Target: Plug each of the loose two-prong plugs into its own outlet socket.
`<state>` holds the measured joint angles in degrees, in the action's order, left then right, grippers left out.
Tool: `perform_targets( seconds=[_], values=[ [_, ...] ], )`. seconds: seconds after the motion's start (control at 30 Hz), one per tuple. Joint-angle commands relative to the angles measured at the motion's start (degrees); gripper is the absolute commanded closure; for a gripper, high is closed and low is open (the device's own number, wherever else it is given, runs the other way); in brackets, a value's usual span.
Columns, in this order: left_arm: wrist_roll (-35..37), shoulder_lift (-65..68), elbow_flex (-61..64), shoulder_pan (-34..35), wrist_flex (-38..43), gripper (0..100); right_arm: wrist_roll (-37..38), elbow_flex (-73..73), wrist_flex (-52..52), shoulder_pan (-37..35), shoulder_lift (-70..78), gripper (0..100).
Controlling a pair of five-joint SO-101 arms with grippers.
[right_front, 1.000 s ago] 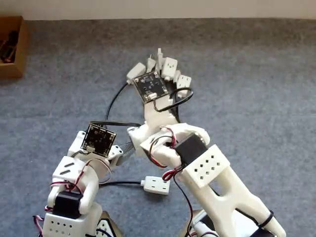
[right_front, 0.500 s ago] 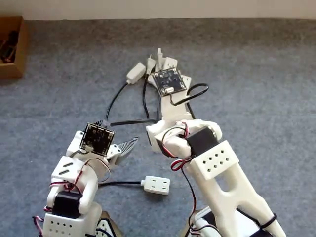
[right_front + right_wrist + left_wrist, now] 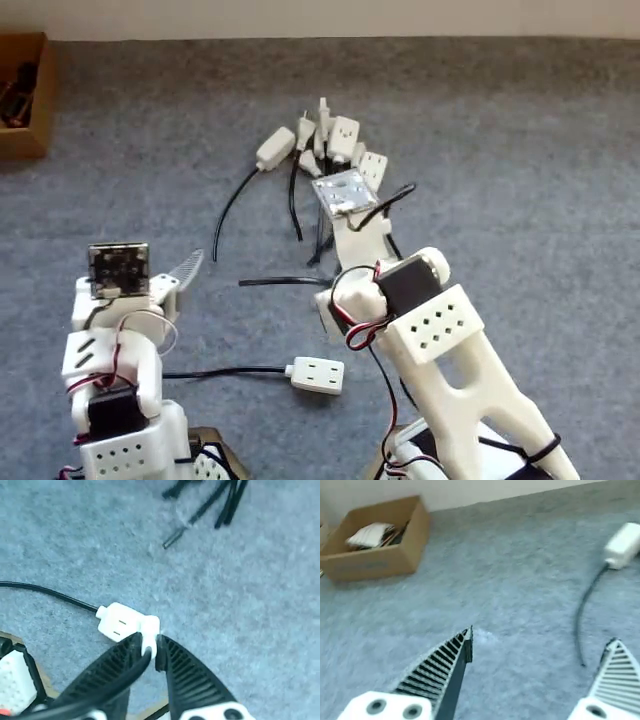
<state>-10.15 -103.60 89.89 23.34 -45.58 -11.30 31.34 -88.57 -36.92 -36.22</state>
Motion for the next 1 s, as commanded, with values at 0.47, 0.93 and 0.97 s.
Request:
perform_targets(
  seconds=[0.47,0.93,0.97],
  values=[
    [2.5,-0.3,0.9,7.1,0.7,62,-18.7,0.0,-5.8,-9.5,-2.1,99.3],
    [2.6,-0.3,2.6,9.1,1.0,62,-18.2,11.6,7.5,-4.6,-7.5,99.3],
    [2.6,-0.3,2.6,9.0,1.0,62,-17.7,11.6,7.3,-3.7,-8.4,99.3]
  ],
)
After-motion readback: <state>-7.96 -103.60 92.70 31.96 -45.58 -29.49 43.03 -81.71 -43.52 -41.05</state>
